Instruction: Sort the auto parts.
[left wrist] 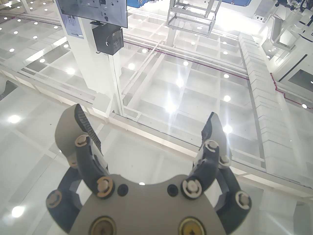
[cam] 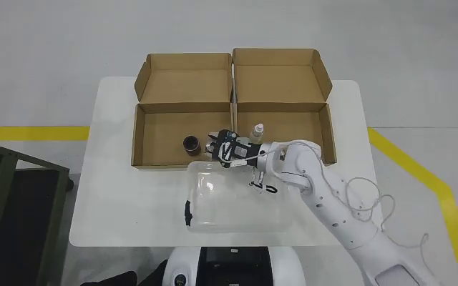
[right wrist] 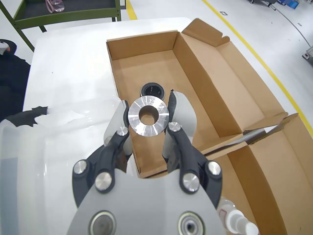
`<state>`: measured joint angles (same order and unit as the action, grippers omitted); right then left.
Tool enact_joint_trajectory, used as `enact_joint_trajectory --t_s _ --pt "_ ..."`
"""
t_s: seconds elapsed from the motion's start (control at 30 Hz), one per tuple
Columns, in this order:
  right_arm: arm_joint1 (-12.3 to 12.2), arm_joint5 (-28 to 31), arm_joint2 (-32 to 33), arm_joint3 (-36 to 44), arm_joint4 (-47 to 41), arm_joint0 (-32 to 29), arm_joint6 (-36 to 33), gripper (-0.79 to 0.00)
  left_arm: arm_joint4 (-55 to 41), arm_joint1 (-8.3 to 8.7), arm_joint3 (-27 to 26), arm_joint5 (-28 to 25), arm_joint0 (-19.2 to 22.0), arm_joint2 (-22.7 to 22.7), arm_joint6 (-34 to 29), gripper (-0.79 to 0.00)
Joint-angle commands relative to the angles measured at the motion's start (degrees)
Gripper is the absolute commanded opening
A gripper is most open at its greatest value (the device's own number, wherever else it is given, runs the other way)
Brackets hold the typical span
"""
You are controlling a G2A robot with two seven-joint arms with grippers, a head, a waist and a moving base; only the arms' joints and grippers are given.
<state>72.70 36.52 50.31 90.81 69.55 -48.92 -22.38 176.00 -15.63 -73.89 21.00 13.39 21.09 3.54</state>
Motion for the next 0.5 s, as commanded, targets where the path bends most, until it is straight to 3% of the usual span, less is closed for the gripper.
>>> enact_joint_trajectory --t_s 0.0,0.47 --pt "0.34 -0.56 -0.72 -1.60 -0.01 1.09 -0.11 -0.785 0.00 0.00 0.00 0.00 0.00 0.00 0.00 0.000" --pt "2.71 -3.38 -5.60 -9.36 1.97 7.05 -2.70 -0.785 0.00 0.00 0.00 0.00 0.00 0.00 0.00 0.000"
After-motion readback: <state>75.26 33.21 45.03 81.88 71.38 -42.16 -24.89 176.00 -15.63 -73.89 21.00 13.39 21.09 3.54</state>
